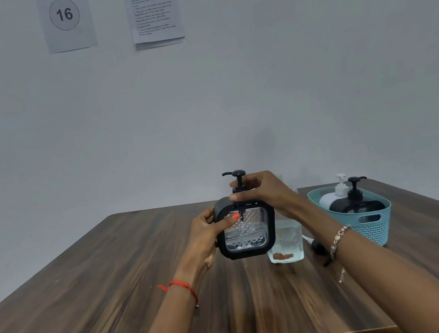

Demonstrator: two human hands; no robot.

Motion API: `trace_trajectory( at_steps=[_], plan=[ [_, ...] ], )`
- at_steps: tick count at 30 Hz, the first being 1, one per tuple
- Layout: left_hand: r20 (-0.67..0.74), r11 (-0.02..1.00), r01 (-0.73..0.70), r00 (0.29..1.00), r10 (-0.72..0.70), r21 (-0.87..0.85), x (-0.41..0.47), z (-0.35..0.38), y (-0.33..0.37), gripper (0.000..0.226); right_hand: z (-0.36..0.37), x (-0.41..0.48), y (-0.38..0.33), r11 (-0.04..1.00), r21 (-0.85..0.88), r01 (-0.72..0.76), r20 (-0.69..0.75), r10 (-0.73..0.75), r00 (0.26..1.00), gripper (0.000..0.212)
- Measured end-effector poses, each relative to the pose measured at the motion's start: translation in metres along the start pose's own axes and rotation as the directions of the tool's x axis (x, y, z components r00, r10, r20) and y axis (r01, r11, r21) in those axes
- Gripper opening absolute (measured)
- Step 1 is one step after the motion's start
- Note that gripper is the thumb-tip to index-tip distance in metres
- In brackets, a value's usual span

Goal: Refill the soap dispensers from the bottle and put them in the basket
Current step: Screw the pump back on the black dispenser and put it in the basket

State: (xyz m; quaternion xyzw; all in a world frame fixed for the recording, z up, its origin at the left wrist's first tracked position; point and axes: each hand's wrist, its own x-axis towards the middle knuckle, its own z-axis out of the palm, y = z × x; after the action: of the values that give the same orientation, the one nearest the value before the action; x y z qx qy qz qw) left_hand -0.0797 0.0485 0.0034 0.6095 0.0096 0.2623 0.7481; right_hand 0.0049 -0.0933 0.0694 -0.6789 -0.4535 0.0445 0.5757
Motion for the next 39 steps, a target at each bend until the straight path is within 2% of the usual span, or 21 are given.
trace_trajectory(
  at_steps=[2,3,5,10,14,18,21,23,25,31,35,39],
  plan=[
    [0.007,1.0,-0.003,1.0,0.003,-0.008,-0.001,-0.001,0.001,0.033,-0.004,-0.002,0.0,0.996,0.09,-0.026,0.087,0.018,0.996,0.027],
    [0.008,1.0,-0.005,1.0,0.006,-0.011,-0.001,0.0,0.002,0.033,-0.004,-0.003,-0.001,0.993,0.111,-0.029,0.084,0.019,0.996,0.027],
    [0.004,1.0,-0.009,1.0,0.009,-0.018,0.0,0.001,0.002,0.032,-0.001,-0.005,-0.002,0.995,0.097,-0.024,0.006,0.024,1.0,0.027],
    [-0.017,0.999,-0.008,1.0,0.007,-0.053,-0.002,0.005,-0.003,0.032,0.012,-0.004,-0.006,0.996,-0.073,-0.041,-0.214,0.025,0.977,0.026],
    [-0.017,0.994,0.001,1.0,-0.003,-0.106,-0.003,0.008,-0.006,0.029,0.023,-0.005,-0.003,0.988,-0.154,-0.006,-0.299,-0.041,0.953,0.024],
    [-0.014,0.997,0.002,1.0,-0.003,-0.078,-0.003,0.006,-0.004,0.026,0.013,-0.007,-0.003,0.989,-0.15,-0.011,-0.224,-0.024,0.974,0.017],
    [-0.02,0.997,0.012,1.0,-0.013,-0.081,-0.004,0.003,-0.001,0.033,0.004,-0.009,-0.003,0.999,-0.007,-0.042,-0.098,0.041,0.994,0.012],
    [-0.014,0.996,0.018,1.0,-0.019,-0.092,-0.004,0.002,0.0,0.041,0.001,-0.009,-0.002,0.994,0.087,-0.072,-0.018,0.074,0.997,0.016],
    [-0.01,0.996,0.021,1.0,-0.022,-0.088,-0.003,0.002,0.0,0.041,0.0,-0.009,-0.002,0.993,0.076,-0.091,0.019,0.09,0.996,0.02],
    [-0.043,0.997,-0.01,0.999,0.006,-0.081,-0.004,0.01,-0.003,0.025,0.007,-0.009,-0.002,0.993,0.042,-0.113,-0.185,0.119,0.975,0.028],
    [-0.078,0.995,-0.02,0.997,0.012,-0.1,-0.006,0.018,-0.004,0.022,0.017,-0.009,-0.002,0.995,0.07,-0.073,-0.307,0.091,0.947,0.02],
    [-0.104,0.995,-0.027,0.994,0.017,-0.098,-0.007,0.024,-0.004,0.024,0.019,-0.013,-0.003,0.999,0.03,-0.034,-0.373,0.042,0.927,0.022]
  ],
)
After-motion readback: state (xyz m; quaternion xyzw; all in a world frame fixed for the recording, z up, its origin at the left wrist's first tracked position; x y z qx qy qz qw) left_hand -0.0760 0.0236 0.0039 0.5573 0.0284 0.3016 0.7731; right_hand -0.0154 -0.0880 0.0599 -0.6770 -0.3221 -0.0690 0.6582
